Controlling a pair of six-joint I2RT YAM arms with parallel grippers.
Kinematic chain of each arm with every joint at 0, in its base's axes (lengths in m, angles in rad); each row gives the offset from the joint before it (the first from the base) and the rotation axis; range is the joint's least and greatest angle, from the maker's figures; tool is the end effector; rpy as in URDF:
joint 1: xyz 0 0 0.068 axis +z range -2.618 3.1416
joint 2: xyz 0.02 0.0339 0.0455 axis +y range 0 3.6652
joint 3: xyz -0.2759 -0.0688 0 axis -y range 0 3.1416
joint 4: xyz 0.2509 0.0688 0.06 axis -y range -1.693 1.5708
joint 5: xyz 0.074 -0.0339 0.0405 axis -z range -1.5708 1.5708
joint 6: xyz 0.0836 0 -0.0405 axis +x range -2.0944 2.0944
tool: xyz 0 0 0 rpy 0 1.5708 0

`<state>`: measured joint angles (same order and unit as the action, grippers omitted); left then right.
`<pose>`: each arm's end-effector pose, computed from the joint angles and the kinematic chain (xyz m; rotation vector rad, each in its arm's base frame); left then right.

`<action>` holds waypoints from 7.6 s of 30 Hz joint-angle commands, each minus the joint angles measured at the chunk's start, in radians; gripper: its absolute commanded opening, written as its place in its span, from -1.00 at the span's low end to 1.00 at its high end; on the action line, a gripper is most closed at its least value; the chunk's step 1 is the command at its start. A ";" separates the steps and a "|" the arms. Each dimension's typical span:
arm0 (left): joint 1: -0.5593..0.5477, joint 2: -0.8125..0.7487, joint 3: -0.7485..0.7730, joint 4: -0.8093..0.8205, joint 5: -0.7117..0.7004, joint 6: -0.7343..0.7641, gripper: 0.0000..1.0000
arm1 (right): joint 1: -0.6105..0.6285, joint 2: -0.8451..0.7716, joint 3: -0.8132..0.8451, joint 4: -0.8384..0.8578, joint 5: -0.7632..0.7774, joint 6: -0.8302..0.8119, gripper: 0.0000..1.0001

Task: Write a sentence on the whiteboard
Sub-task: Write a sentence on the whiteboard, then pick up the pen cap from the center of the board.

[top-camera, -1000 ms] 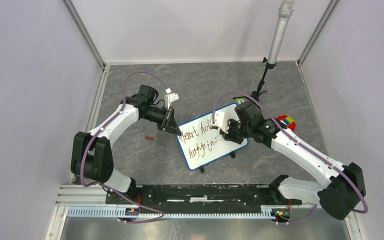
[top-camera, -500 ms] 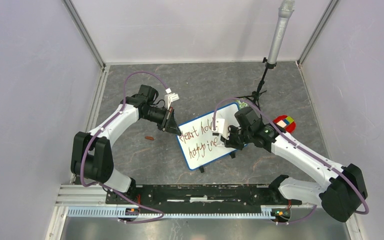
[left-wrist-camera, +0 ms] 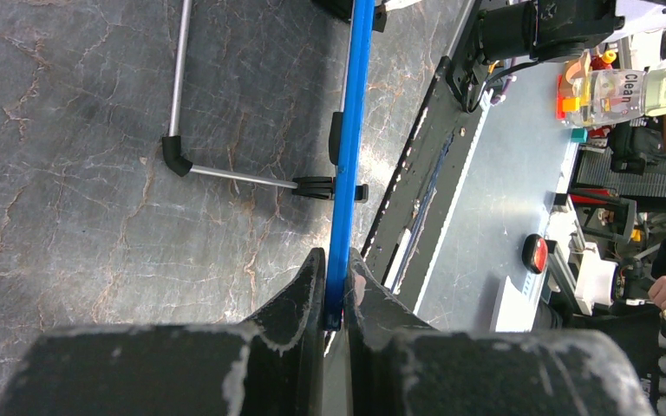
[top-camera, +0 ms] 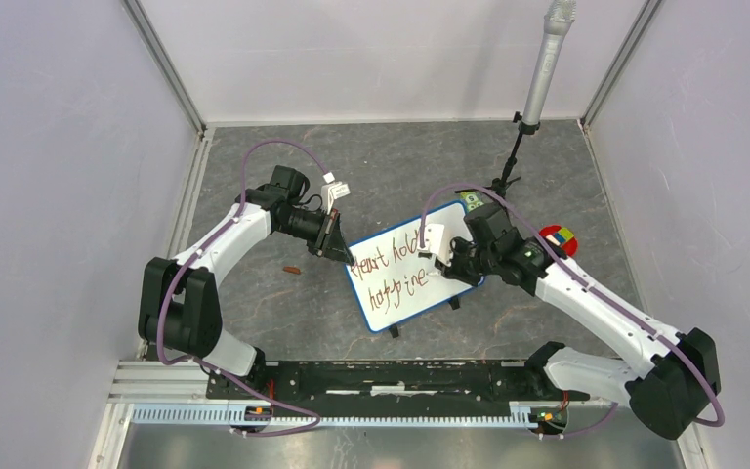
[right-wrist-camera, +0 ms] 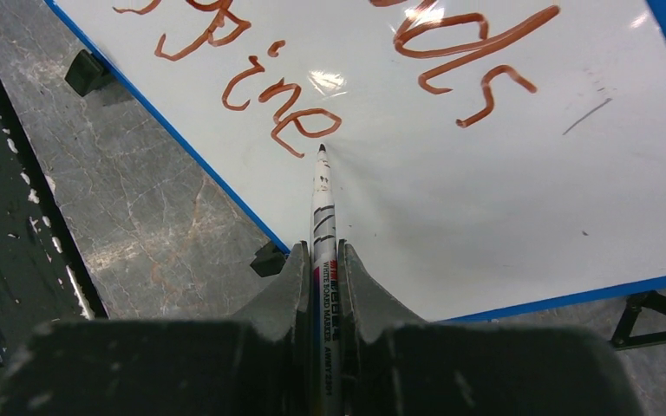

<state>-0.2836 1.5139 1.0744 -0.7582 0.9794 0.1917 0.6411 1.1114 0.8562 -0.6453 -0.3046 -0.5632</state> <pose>0.2694 -0.1508 0.2242 0.8337 2.3726 -1.3539 0.1862 0.1703 0.2350 -1.4982 1.9483 0.4097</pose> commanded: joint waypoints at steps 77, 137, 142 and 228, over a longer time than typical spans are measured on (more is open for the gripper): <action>0.001 0.008 0.038 -0.006 -0.002 0.036 -0.95 | -0.119 -0.032 0.061 -0.021 0.010 -0.033 -1.00; 0.001 0.012 0.038 -0.006 -0.004 0.033 -0.95 | -0.099 0.023 0.037 -0.047 -0.090 -0.057 -1.00; 0.001 0.016 0.039 -0.005 0.001 0.032 -0.95 | -0.105 -0.034 0.039 -0.080 -0.061 -0.061 -1.00; 0.017 0.089 -0.148 0.000 -0.845 1.185 -0.01 | -0.228 0.119 0.412 -0.089 -0.237 0.161 -1.00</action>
<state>-0.2451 1.5757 0.9260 -0.7971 0.1497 1.3800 0.4206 1.2449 1.2434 -0.7494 -0.5236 -0.4080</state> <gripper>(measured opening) 0.508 0.136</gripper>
